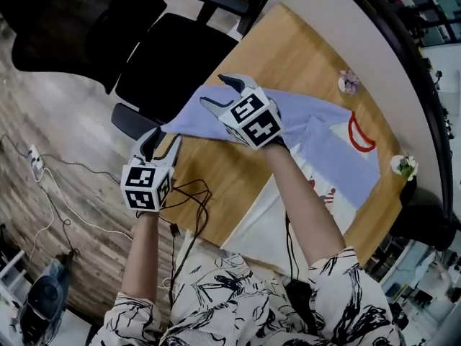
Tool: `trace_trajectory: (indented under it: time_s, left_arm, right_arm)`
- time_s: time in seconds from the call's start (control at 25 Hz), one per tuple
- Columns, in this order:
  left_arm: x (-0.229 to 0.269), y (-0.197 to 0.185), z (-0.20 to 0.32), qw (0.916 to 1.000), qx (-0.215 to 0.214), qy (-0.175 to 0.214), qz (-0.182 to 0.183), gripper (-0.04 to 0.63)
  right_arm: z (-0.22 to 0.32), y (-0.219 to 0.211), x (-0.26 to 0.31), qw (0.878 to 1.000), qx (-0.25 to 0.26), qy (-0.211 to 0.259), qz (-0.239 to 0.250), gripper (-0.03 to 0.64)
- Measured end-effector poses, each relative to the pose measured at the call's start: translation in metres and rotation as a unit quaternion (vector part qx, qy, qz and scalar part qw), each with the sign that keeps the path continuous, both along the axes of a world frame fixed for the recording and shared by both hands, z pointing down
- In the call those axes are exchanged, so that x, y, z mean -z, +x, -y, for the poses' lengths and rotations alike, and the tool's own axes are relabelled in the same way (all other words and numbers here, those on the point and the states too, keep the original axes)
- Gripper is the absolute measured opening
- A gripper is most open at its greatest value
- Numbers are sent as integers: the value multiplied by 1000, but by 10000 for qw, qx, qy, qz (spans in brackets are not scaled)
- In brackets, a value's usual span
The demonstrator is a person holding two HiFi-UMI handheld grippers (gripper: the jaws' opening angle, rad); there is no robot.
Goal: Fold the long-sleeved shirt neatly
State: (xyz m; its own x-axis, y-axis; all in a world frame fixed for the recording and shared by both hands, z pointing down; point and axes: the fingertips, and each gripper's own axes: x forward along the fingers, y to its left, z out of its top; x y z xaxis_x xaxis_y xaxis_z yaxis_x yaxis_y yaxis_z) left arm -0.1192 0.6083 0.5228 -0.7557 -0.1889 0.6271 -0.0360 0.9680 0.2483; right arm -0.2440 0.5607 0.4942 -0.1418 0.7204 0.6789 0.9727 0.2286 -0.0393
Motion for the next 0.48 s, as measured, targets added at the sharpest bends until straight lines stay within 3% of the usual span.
trace_trajectory:
  time_s: [0.2, 0.4, 0.48]
  left_arm:
    - [-25, -12, 8, 9988, 240, -243, -337, 208]
    - [-48, -16, 16, 9958, 210, -635, -630, 165]
    - [-53, -18, 15, 9944, 301, -844, -557, 127]
  right_arm:
    - [-21, 1, -58, 9962, 425, 697, -299, 234]
    - [-17, -4, -80, 9942, 366, 975, -265, 129]
    - [-16, -5, -82, 9953, 236, 895, -269, 104]
